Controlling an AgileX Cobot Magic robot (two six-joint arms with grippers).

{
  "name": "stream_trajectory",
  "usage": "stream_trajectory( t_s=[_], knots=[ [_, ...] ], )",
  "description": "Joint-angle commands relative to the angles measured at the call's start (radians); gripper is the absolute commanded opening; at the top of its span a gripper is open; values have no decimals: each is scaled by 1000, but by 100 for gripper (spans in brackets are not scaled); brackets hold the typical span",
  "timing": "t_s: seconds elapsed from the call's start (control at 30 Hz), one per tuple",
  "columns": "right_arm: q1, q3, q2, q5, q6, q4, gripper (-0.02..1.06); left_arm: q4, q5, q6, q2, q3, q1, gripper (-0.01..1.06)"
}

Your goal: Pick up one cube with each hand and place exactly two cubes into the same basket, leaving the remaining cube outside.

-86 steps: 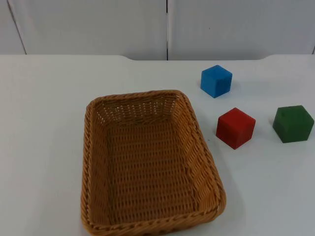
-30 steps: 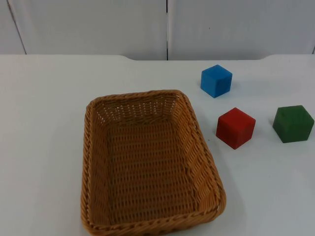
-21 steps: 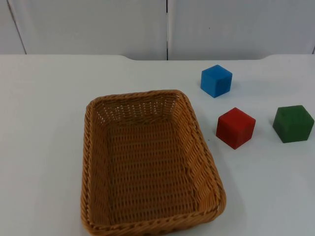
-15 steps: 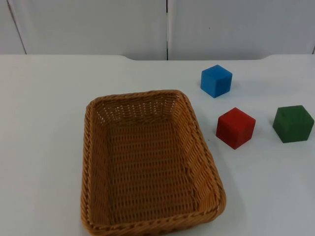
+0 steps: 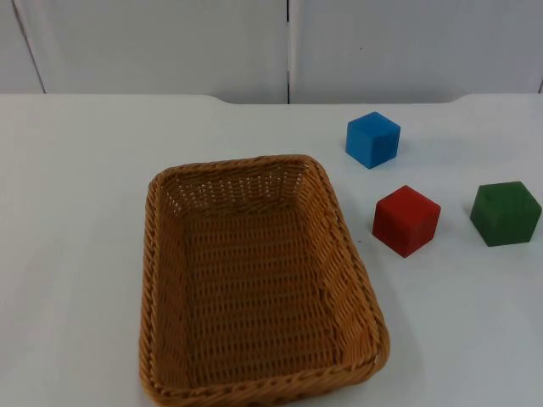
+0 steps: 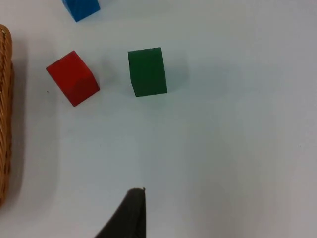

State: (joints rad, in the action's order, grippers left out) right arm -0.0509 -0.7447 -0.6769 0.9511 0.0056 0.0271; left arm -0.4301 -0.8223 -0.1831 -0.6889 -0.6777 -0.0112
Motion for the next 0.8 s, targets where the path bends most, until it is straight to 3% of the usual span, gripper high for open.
stream_trajectory(
  t_s=[0.0,0.47,0.77],
  knots=[
    [7,-23,-33,6,2,3,105,-33,41,-41,-49,-15,0,105],
    [7,-43,-261,-33,-18,3,105,-37,53,-136,-294,-183,0,105],
    [7,-43,-403,-135,-18,3,105,-68,61,-256,-435,-276,0,105]
  ],
)
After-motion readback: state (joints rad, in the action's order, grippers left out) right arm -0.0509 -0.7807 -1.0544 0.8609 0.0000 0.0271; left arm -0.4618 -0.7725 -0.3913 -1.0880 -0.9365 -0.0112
